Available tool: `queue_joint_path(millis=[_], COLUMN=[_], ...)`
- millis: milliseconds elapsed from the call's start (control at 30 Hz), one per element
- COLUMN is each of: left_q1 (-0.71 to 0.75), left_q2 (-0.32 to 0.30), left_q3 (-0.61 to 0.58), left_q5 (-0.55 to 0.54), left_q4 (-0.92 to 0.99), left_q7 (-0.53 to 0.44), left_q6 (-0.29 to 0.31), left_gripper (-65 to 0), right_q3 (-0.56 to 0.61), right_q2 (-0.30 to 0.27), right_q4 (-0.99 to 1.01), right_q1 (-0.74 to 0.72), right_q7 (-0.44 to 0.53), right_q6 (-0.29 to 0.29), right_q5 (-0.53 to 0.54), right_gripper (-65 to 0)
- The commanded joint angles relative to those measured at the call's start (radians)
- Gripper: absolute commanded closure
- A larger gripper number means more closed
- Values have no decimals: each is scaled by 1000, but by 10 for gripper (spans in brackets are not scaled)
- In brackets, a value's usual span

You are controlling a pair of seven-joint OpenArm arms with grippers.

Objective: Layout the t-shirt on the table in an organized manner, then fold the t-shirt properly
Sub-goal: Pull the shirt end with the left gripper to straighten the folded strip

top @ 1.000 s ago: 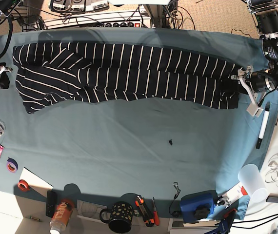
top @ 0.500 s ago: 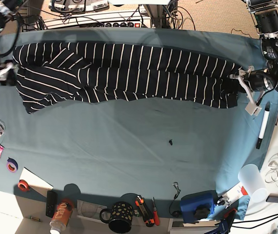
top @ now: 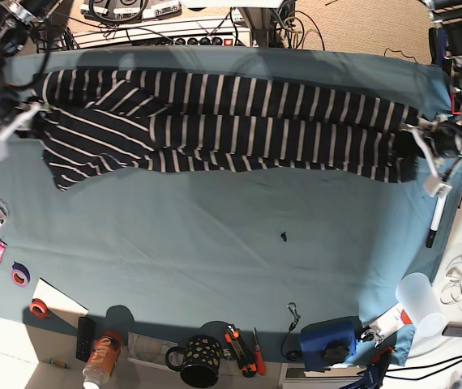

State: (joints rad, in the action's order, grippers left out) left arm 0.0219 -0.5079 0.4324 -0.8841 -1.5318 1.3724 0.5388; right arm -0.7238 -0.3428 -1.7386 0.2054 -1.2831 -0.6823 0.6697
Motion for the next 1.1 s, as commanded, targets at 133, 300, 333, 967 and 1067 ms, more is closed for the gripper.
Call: queue_joint_path(millis=[133, 300, 333, 967, 1067], left_q1=[-57, -75, -75, 110, 147], left_q2=[-58, -100, -107, -40, -15], left_q3=[18, 85, 109, 131, 18], left_q5=[47, 130, 129, 23, 136], left_q4=[-16, -15, -15, -360, -474], left_q7=[-21, -61, -62, -27, -77], left_q6=[-5, -50, -49, 19, -12], left_gripper=[0, 0, 0, 0, 0], right_q3=[96, 108, 108, 109, 109], right_q2=[-17, -18, -17, -17, -17], right_q4=[-13, -13, -13, -13, -13], right_q1=[-6, -6, -6, -6, -6], right_q7=[116, 130, 131, 154, 154], right_q6=[64, 78, 78, 82, 82], right_q5=[-98, -126, -135, -139, -139], right_gripper=[-208, -208, -208, -209, -208])
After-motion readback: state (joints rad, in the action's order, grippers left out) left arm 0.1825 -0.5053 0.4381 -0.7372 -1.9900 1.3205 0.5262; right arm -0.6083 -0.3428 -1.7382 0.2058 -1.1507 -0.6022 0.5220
